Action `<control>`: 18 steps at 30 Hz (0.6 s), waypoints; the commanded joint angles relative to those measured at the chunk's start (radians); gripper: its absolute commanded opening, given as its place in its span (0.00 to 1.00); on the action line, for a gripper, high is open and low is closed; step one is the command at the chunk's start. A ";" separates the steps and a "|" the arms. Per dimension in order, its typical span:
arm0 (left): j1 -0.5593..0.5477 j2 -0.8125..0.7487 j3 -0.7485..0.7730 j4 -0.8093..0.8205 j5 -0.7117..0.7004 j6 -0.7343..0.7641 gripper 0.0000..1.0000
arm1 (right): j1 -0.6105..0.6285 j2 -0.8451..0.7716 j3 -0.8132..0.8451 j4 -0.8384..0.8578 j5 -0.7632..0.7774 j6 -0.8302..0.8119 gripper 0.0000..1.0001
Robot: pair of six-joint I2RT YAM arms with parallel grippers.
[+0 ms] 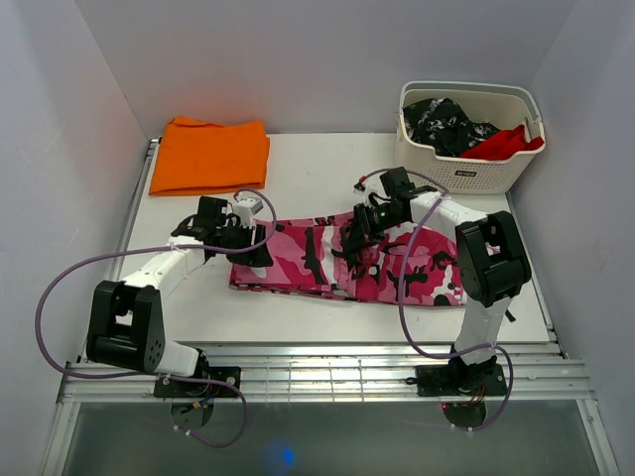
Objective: Fold and stack the trousers
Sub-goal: Fold the trousers
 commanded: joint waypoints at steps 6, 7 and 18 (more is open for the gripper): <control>0.099 0.025 0.042 -0.023 0.043 -0.059 0.73 | -0.072 0.043 -0.006 -0.003 -0.013 -0.045 0.08; 0.119 0.020 0.042 -0.022 0.059 -0.064 0.74 | -0.079 0.050 0.016 -0.009 -0.001 -0.054 0.08; 0.306 0.094 0.068 -0.039 0.070 -0.018 0.88 | -0.082 0.145 0.077 -0.041 0.023 -0.108 0.08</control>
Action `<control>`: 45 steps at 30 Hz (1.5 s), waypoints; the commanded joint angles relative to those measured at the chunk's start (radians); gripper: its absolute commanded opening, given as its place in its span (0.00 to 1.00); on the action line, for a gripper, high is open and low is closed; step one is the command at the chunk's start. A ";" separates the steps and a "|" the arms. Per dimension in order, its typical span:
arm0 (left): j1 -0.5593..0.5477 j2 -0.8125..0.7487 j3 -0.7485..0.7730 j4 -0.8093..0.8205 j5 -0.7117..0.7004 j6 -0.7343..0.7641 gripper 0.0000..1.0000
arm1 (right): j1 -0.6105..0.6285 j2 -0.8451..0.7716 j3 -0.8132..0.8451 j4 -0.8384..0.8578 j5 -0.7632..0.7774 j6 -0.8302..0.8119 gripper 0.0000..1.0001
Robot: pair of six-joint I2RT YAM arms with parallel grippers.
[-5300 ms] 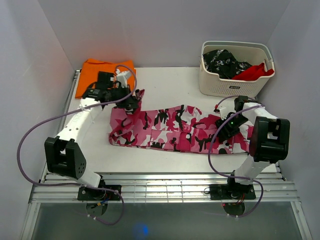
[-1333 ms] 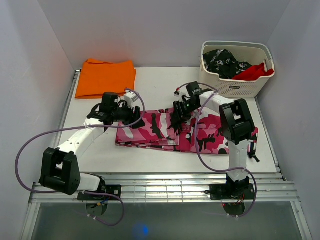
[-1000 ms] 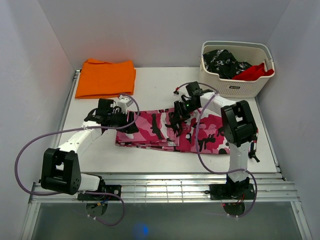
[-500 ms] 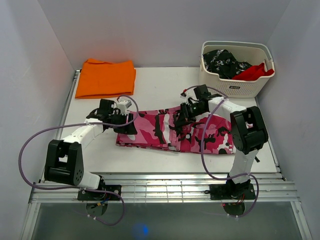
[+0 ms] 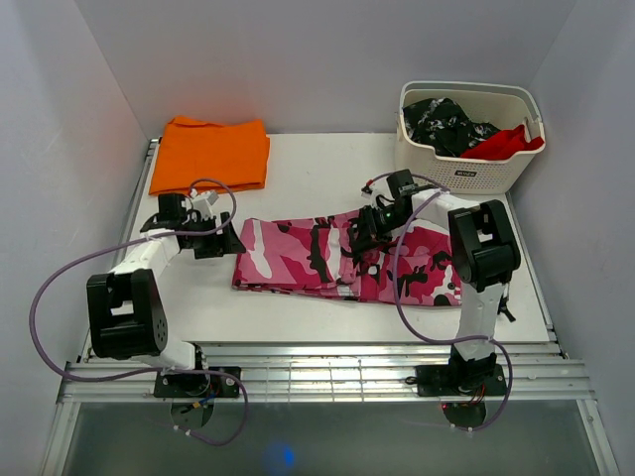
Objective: Fold and stack the trousers
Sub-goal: Fold the trousers
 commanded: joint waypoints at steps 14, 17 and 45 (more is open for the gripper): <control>0.029 0.228 -0.036 0.217 0.117 -0.064 0.68 | 0.000 0.067 0.050 -0.065 0.127 -0.110 0.21; 0.034 0.265 -0.037 0.245 0.152 -0.095 0.56 | 0.000 0.059 0.076 -0.088 0.130 -0.129 0.50; 0.230 0.231 -0.042 0.231 0.328 -0.169 0.00 | 0.171 0.083 0.019 -0.228 -0.008 -0.431 0.63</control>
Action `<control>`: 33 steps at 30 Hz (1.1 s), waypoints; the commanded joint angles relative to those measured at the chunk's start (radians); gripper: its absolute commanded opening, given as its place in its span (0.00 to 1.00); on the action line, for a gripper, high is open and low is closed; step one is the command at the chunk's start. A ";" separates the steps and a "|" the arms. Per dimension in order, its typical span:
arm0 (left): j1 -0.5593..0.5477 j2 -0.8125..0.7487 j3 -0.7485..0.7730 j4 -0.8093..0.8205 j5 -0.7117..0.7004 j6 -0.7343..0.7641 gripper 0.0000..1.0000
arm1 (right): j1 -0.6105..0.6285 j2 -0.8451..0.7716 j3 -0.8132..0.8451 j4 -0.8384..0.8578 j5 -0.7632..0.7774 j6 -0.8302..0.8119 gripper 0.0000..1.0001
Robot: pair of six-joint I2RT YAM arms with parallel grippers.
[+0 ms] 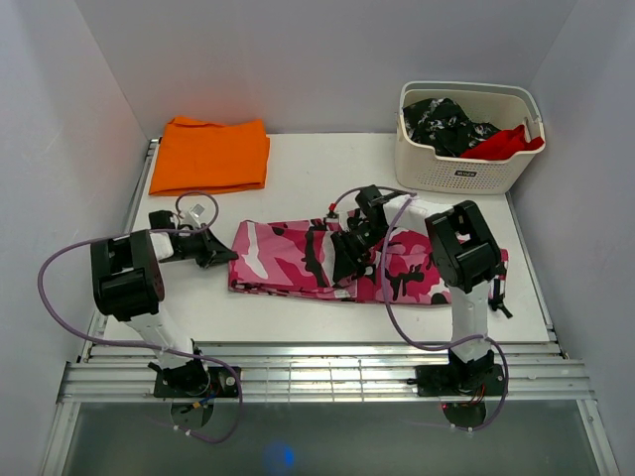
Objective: Fold and stack the trousers
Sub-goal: Fold the trousers
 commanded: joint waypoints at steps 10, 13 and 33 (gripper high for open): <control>0.200 -0.154 0.152 -0.300 0.025 0.222 0.00 | 0.054 0.022 0.277 -0.027 -0.059 0.005 0.86; 0.230 -0.185 0.219 -0.383 0.019 0.272 0.00 | 0.039 -0.033 0.303 -0.040 -0.045 -0.002 0.86; 0.181 -0.335 0.514 -0.615 0.094 0.141 0.00 | -0.588 -0.315 -0.126 -0.073 0.223 0.017 0.85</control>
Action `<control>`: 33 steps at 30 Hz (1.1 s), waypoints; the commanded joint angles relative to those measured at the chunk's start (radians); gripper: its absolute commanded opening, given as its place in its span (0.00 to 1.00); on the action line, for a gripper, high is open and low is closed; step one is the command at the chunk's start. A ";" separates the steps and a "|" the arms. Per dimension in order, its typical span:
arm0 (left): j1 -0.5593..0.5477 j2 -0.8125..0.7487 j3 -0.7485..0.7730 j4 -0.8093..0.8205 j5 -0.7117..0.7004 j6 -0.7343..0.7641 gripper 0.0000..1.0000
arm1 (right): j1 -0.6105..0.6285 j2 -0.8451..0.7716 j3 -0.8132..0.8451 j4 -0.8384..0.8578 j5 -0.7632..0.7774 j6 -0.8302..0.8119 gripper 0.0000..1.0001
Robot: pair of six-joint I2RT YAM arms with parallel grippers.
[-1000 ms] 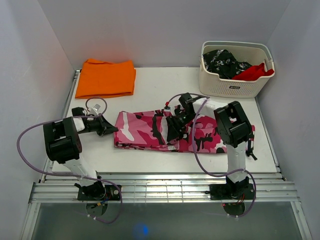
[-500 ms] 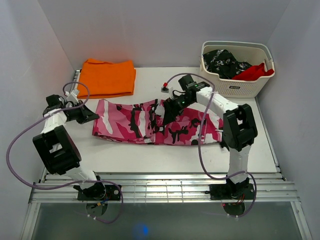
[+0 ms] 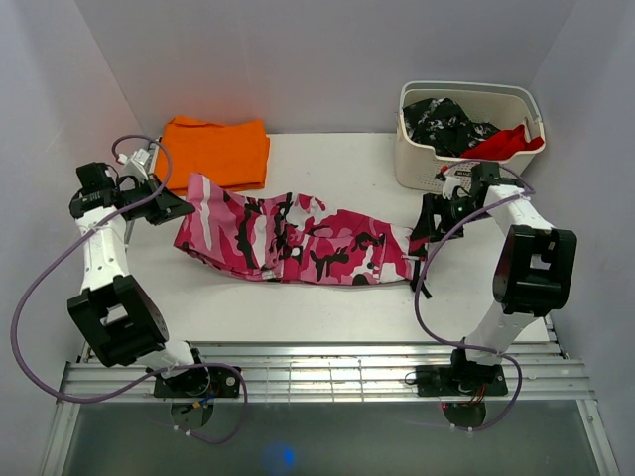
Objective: Fold and stack the trousers
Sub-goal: Fold the trousers
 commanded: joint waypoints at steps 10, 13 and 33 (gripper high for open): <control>-0.056 -0.015 0.060 0.007 0.050 -0.061 0.00 | -0.030 0.065 -0.163 0.205 0.199 0.085 0.79; -0.111 -0.041 0.077 0.045 0.058 -0.121 0.00 | -0.027 0.118 -0.166 0.211 0.189 0.094 0.82; -0.804 0.083 0.185 0.339 -0.343 -0.589 0.00 | -0.019 0.129 -0.208 0.214 0.047 0.071 0.08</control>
